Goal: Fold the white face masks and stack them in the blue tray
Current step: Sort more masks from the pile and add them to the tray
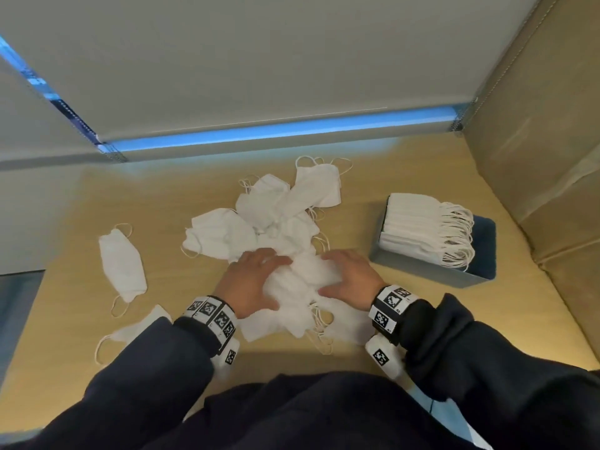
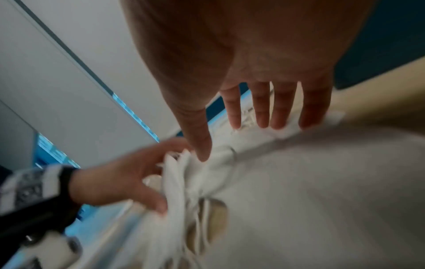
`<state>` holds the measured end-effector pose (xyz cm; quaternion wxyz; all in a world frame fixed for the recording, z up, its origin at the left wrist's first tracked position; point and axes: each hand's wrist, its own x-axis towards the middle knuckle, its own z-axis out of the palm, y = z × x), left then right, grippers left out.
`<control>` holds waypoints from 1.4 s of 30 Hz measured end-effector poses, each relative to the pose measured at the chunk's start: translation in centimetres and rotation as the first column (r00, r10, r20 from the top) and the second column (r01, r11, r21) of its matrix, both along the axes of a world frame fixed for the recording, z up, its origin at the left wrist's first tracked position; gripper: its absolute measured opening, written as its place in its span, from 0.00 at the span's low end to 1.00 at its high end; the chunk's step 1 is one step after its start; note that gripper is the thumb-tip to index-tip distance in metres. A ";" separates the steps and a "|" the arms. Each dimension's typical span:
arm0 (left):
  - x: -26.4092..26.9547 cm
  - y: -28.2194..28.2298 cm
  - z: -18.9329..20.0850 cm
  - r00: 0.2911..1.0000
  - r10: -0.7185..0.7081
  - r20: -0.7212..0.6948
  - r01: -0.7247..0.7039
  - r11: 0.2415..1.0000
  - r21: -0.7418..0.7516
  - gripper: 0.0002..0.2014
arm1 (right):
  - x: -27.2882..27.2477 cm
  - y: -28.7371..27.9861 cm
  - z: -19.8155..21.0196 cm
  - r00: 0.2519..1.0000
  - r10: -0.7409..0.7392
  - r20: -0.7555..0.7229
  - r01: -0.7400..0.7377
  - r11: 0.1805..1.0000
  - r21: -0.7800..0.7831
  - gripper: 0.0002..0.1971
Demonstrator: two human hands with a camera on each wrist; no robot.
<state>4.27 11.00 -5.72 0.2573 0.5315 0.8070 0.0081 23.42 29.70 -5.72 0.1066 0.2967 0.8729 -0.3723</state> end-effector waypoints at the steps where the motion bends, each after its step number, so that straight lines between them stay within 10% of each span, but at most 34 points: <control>1: -0.7 -0.2 0.2 0.999 0.031 0.042 -0.033 0.998 0.048 0.38 | -0.4 -0.2 -0.7 0.999 -0.004 0.034 0.003 0.999 0.048 0.40; 5: -4.0 -2.2 1.3 0.983 0.146 0.108 -0.156 0.984 0.090 0.19 | -2.0 -0.7 -1.0 0.988 -0.003 0.156 -0.024 0.986 0.167 0.37; 13: -12.3 -9.2 5.3 0.936 0.299 0.184 -0.336 0.915 0.222 0.15 | -2.5 0.1 3.7 0.980 -0.190 0.060 0.196 0.974 -0.111 0.25; 19: -17.4 -13.0 6.1 0.943 0.329 -0.045 -0.327 0.944 0.038 0.10 | -2.5 0.2 5.6 0.903 -0.123 0.412 0.027 0.972 0.232 0.33; 23: -18.9 -12.9 6.0 0.872 0.332 -0.360 -0.343 0.939 0.036 0.22 | -4.6 -3.8 6.0 0.962 -0.013 0.272 -0.113 0.889 0.443 0.39; 28: -17.0 -7.6 5.1 0.983 0.183 -0.001 -0.176 0.946 0.272 0.30 | -11.3 -7.4 2.8 0.989 -0.101 0.107 0.074 0.970 0.233 0.43; 31: -16.1 -3.8 2.8 0.996 0.083 -0.036 -0.079 0.991 0.105 0.48 | -14.1 -7.3 0.7 0.913 -0.296 0.280 0.190 0.917 0.350 0.56; 35: -17.8 -2.2 -0.4 0.995 0.077 -0.058 -0.078 0.997 -0.021 0.57 | -15.0 -5.2 0.8 0.916 -0.337 0.216 0.261 0.913 0.315 0.47; 39: -21.1 -2.4 -0.3 0.980 0.194 0.048 -0.195 0.981 0.017 0.50 | -13.5 -3.5 2.3 0.888 -0.458 0.036 0.450 0.882 0.139 0.43; 42: -23.2 -3.4 0.4 0.980 0.170 -0.101 -0.177 0.981 -0.073 0.27 | -12.2 -2.8 3.3 0.894 -0.447 0.033 0.439 0.888 0.136 0.38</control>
